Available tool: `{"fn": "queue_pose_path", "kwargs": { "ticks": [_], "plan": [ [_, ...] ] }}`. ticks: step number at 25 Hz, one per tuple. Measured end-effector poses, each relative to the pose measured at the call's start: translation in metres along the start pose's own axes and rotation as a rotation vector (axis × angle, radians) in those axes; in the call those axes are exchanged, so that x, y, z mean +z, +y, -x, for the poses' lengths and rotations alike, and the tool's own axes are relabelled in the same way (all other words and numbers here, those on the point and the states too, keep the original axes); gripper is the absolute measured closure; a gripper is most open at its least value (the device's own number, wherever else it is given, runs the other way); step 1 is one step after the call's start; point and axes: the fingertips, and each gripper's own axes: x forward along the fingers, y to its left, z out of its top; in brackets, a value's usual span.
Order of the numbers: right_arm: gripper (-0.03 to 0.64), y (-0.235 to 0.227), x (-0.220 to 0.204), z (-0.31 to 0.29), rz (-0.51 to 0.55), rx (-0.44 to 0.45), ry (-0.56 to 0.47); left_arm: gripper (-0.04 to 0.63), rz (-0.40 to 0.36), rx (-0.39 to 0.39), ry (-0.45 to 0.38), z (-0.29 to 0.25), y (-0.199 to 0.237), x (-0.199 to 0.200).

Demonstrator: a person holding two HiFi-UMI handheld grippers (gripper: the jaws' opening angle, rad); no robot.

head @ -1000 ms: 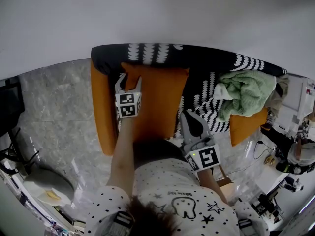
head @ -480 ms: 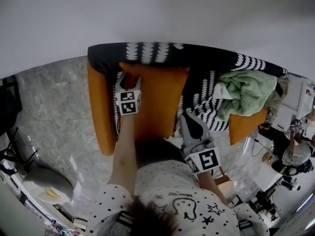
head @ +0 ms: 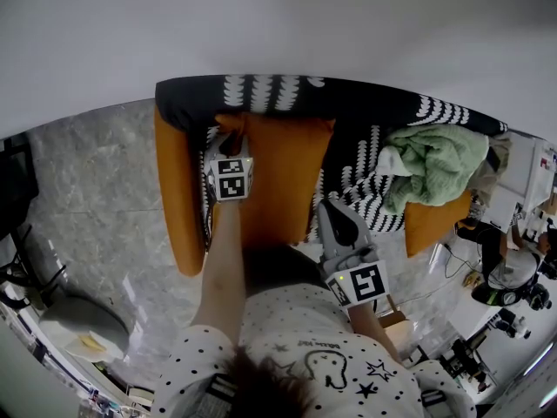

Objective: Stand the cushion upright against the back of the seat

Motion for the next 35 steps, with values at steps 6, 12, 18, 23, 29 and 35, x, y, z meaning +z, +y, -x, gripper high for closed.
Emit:
{"fn": "queue_pose_path", "kwargs": {
  "ticks": [6,12,18,23,29,35],
  "plan": [
    [0.621,0.002,0.002,0.003,0.009,-0.005,-0.008,0.581,0.015,-0.018,0.011,0.013,-0.005,0.004],
    [0.621,0.001,0.008,0.006,0.014,-0.009,-0.026,0.586,0.06,-0.08,-0.043,0.04,-0.027,0.019],
    [0.621,0.01,0.016,0.007,0.023,0.012,-0.057,0.584,0.036,-0.142,-0.084,0.063,-0.053,0.031],
    [0.621,0.015,0.018,0.016,0.033,0.019,-0.082,0.584,0.001,-0.152,-0.126,0.083,-0.061,0.041],
    [0.621,0.02,0.021,0.03,0.045,0.014,-0.112,0.584,-0.035,-0.168,-0.22,0.11,-0.07,0.068],
    [0.621,0.029,0.025,0.04,0.064,0.03,-0.145,0.584,-0.067,-0.175,-0.321,0.134,-0.079,0.106]
  ]
}}
